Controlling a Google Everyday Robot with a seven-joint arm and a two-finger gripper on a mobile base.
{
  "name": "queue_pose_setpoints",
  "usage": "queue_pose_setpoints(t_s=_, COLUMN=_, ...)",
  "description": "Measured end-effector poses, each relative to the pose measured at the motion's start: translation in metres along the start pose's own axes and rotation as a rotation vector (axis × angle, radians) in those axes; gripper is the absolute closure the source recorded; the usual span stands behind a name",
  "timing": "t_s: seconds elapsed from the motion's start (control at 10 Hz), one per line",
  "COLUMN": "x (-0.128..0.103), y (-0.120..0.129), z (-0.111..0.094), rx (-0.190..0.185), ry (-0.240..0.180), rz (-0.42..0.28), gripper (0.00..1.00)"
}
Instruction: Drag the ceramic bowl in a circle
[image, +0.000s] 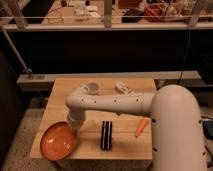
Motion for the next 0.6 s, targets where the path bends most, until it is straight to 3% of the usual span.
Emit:
queue_pose_setpoints(t_s=0.2, x=0.034, y=0.012, z=-0.005, rx=-0.002, ry=0.024, rz=-0.024, gripper=1.00)
queue_pose_setpoints(t_s=0.4, x=0.061, y=0.036, z=-0.011, rx=0.000, ry=0.064, rz=0.009, gripper=1.00)
queue_pose_setpoints(t_s=0.6, x=0.062, y=0.061, z=-0.018, rx=0.003, ry=0.093, rz=0.077, gripper=1.00)
